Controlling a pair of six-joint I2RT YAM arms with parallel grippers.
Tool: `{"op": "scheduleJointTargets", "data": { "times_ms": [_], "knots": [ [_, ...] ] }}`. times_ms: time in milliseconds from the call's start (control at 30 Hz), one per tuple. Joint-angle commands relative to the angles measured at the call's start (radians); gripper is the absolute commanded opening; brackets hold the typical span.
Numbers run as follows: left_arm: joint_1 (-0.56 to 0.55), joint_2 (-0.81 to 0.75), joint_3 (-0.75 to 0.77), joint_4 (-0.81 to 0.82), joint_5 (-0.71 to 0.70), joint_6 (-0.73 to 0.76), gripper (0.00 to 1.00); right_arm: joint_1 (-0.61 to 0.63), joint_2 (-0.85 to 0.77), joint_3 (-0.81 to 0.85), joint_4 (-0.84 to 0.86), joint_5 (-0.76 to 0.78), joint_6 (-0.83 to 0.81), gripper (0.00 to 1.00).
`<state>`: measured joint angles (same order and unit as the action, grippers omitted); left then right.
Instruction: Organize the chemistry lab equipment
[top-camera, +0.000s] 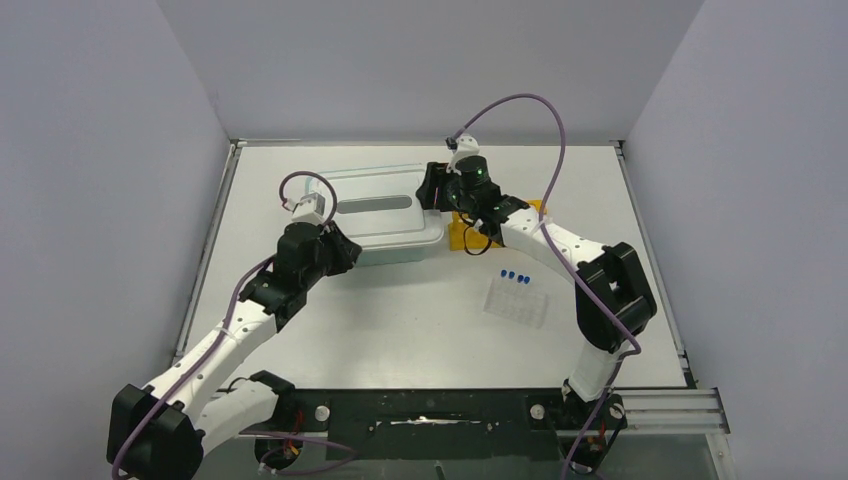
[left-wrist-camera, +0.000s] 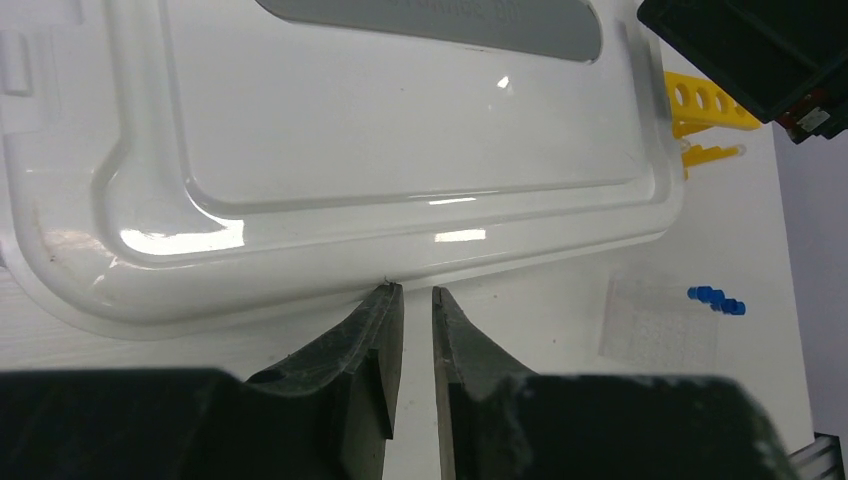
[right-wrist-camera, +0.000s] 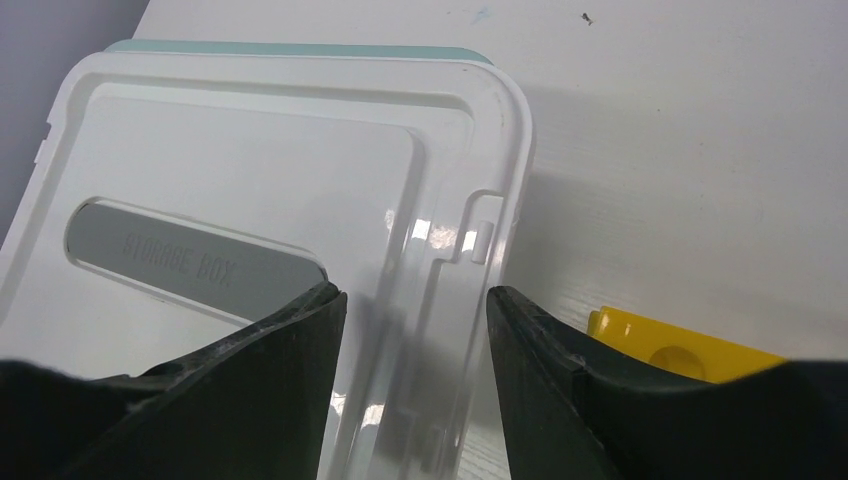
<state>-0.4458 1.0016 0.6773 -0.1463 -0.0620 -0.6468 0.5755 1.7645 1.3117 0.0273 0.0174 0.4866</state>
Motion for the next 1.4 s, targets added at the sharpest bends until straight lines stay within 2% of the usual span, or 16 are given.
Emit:
{"op": "scheduleJointTargets", "data": {
  "times_ms": [0,400,667,833,1000,1267,1367],
  "knots": [
    [-0.002,-0.005,0.028,0.029,-0.054,0.019,0.17,-0.004,0.001,0.052,0.047,-0.04,0.021,0.54],
    [-0.002,-0.011,0.077,-0.036,-0.147,0.068,0.19,0.002,0.022,0.061,0.093,-0.102,0.045,0.53],
    [-0.002,-0.009,0.092,-0.034,-0.14,0.076,0.21,-0.015,-0.062,0.013,0.126,-0.044,0.014,0.54],
    [-0.002,-0.018,0.103,-0.024,-0.154,0.095,0.24,-0.025,-0.098,-0.008,0.138,-0.025,0.003,0.55],
    [-0.002,0.0,0.119,-0.011,-0.147,0.101,0.32,-0.027,-0.086,-0.012,0.129,-0.035,0.004,0.55],
    [0.003,0.03,0.185,0.015,-0.157,0.133,0.38,-0.026,-0.04,-0.001,0.132,-0.053,0.016,0.49],
    [0.023,0.068,0.225,0.017,-0.153,0.136,0.38,-0.024,-0.019,0.021,0.126,-0.057,0.007,0.43]
  ]
}}
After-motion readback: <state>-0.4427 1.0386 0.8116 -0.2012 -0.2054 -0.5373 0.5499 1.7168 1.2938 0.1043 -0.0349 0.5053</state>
